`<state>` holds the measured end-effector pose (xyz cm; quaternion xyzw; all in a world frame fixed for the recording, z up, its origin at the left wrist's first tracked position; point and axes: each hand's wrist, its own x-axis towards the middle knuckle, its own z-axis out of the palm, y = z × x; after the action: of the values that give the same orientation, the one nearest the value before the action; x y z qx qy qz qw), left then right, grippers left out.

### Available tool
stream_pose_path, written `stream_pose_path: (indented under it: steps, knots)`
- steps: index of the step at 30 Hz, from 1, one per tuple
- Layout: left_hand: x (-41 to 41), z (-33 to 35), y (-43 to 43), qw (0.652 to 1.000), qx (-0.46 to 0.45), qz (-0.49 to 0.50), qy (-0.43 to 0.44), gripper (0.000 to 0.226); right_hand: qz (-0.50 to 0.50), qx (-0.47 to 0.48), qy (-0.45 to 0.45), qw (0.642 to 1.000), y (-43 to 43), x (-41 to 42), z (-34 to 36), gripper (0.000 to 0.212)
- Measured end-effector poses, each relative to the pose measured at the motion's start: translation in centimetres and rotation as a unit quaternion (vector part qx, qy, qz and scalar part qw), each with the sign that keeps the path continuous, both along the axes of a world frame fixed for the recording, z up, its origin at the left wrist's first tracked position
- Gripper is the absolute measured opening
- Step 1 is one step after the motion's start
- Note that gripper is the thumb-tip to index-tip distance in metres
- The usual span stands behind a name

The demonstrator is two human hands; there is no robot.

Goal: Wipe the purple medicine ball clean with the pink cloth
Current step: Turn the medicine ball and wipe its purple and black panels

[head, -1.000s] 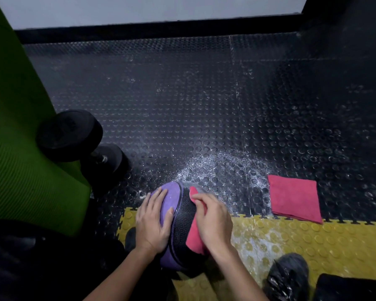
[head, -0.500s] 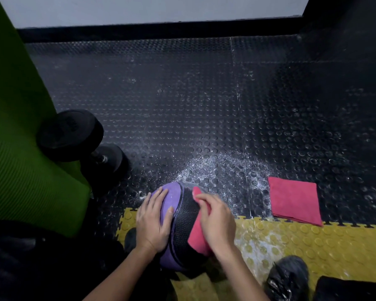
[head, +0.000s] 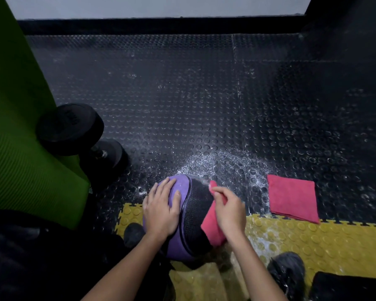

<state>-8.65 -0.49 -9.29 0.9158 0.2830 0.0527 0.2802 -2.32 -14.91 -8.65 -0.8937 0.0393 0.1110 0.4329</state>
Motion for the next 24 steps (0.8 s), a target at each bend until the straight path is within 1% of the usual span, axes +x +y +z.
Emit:
stream_pose_path:
  steps: [1, 2, 3, 4, 6, 9, 11, 13, 17, 20, 22, 24]
  knots:
    - [0.2, 0.1, -0.2, 1.000, 0.001, 0.002, 0.005, 0.078, -0.011, -0.003, -0.007, 1.000, -0.3, 0.1, -0.1, 0.017]
    - [0.6, 0.3, -0.4, 1.000, 0.000, 0.003, 0.010, 0.078, -0.005, -0.020, -0.048, 0.999, -0.1, -0.3, -0.1, 0.017]
    - [1.0, 0.4, -0.5, 1.000, 0.000, 0.002, 0.015, 0.077, 0.004, -0.047, -0.116, 0.992, 0.3, -1.1, 0.0, 0.018]
    - [1.5, 0.6, -0.6, 1.000, -0.001, 0.002, 0.023, 0.073, 0.017, -0.073, -0.175, 0.982, 0.8, -2.3, 0.0, 0.019]
    - [2.6, 0.6, -0.4, 0.999, -0.006, 0.000, 0.043, 0.061, 0.054, -0.089, -0.261, 0.960, 1.8, -5.2, -0.6, 0.023]
    - [4.2, 0.4, 0.2, 0.998, -0.017, 0.003, 0.059, 0.043, 0.101, -0.100, -0.330, 0.933, 2.0, -7.4, -2.4, 0.024]
    - [4.8, 0.3, 0.4, 0.998, -0.011, -0.004, 0.069, 0.041, 0.107, -0.103, -0.334, 0.931, 1.8, -6.5, -2.4, 0.022]
    - [5.1, 0.4, 0.1, 0.997, -0.007, -0.006, 0.083, 0.043, 0.104, -0.116, -0.315, 0.936, 2.1, -4.8, -1.1, 0.020]
    - [6.1, 0.7, -0.3, 0.995, -0.003, 0.000, 0.099, 0.044, 0.070, -0.139, -0.274, 0.949, 3.0, -1.6, 0.3, 0.025]
    - [6.9, 0.8, 0.5, 0.995, -0.019, 0.020, 0.097, 0.041, 0.093, -0.133, -0.300, 0.940, 2.7, -3.4, -1.0, 0.023]
    - [7.0, 0.9, 1.0, 0.994, -0.030, 0.029, 0.097, 0.040, 0.101, -0.103, -0.312, 0.939, 2.0, -6.4, -2.2, 0.024]
    - [6.9, 1.0, 1.3, 0.994, -0.036, 0.028, 0.098, 0.041, 0.095, -0.085, -0.315, 0.941, 1.8, -7.4, -2.5, 0.023]
